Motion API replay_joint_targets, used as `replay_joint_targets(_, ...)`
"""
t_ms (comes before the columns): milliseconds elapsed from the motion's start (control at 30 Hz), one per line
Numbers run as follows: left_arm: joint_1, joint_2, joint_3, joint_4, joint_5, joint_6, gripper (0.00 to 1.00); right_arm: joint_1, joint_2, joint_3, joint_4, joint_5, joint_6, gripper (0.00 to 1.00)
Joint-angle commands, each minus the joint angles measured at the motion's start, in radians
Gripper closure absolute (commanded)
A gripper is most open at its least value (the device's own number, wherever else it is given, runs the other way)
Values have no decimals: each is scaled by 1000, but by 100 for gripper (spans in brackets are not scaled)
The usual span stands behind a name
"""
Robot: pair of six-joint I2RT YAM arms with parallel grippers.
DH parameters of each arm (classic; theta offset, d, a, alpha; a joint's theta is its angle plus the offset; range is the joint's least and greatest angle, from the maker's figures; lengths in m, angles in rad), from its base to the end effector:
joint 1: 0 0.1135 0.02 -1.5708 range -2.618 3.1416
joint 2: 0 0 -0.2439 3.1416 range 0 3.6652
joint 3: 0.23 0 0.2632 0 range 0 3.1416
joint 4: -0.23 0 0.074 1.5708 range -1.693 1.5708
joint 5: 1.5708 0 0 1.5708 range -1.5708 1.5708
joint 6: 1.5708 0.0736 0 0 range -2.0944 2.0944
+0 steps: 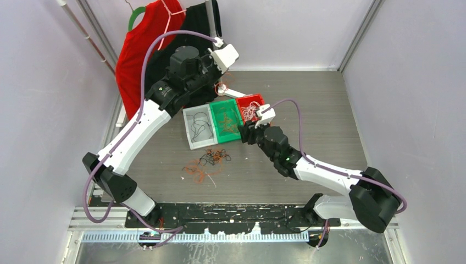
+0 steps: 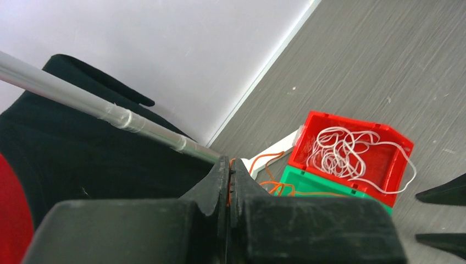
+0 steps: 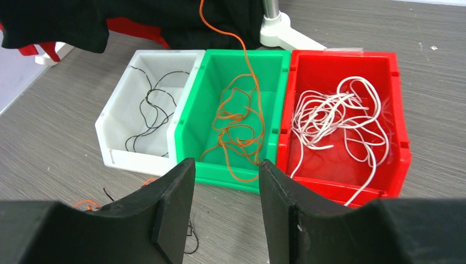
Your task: Untangle the cables
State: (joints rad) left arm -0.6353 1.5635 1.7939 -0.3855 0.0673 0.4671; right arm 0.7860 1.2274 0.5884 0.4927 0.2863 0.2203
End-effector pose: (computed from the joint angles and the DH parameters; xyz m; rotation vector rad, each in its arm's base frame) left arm 0.3188 -0.2412 0.4516 0.9475 1.4462 -0.1822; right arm 0.2426 0.2134 0.2174 -0.2750 1.7148 0.4999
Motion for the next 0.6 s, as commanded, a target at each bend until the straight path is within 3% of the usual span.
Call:
replay_joint_targets(0,2,7,-33,94,-46,97,100,-16,-71,-11,33,3,14,49)
replay_joint_targets(200,5,51,-63,49,-92,136,100,-23,-95,-21,18,16,22,51)
replay_joint_targets(567,6,141,-145,-108,-51,-49,100,-41,-151,-31,-38,88,5,54)
